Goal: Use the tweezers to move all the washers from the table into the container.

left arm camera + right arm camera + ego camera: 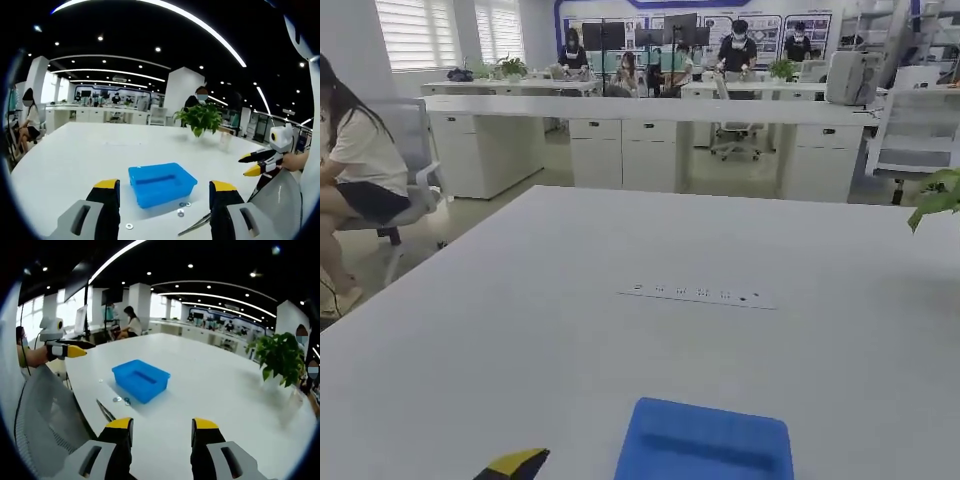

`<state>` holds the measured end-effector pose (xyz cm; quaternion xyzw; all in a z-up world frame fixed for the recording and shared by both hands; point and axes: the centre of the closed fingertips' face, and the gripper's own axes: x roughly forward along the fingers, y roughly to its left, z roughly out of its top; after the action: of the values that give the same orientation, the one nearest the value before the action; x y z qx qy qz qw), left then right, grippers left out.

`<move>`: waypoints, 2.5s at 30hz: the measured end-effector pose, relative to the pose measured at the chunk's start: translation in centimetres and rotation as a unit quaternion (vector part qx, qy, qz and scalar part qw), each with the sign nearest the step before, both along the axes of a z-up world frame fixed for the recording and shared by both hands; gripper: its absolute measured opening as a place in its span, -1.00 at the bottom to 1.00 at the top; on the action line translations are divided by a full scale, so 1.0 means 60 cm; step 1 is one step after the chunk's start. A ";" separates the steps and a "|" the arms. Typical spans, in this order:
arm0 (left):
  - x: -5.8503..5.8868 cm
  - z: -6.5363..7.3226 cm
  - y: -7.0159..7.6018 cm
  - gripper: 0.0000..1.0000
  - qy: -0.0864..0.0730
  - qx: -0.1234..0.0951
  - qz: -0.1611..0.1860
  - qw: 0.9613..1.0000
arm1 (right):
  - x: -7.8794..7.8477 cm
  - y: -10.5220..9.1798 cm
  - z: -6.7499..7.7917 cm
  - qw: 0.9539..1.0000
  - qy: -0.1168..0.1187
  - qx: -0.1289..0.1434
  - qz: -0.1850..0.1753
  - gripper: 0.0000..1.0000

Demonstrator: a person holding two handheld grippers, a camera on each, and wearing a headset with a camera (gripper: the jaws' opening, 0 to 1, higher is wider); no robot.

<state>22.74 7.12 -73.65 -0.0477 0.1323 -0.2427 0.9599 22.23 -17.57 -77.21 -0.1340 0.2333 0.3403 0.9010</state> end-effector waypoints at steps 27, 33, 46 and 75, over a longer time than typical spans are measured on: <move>-0.020 -0.124 -0.066 -0.44 0.174 0.063 -0.193 0.964 | -0.047 0.228 -0.105 0.963 0.122 0.001 0.241 -0.63; -0.034 -0.153 -0.067 -0.39 0.191 0.122 -0.244 0.943 | -0.058 0.240 -0.121 0.957 0.122 -0.019 0.261 -0.63; -0.062 -0.207 -0.089 -0.34 0.212 0.270 -0.363 0.866 | -0.050 0.221 -0.128 0.964 0.125 -0.017 0.232 -0.60; -0.061 -0.240 -0.094 -0.69 0.190 0.340 -0.401 0.829 | -0.035 0.204 -0.135 0.969 0.129 -0.023 0.208 -0.69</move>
<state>19.10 1.50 -88.07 0.2931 0.3941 -0.5318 0.6899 20.15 -5.35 -85.34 -0.1550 0.3220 0.5295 0.7694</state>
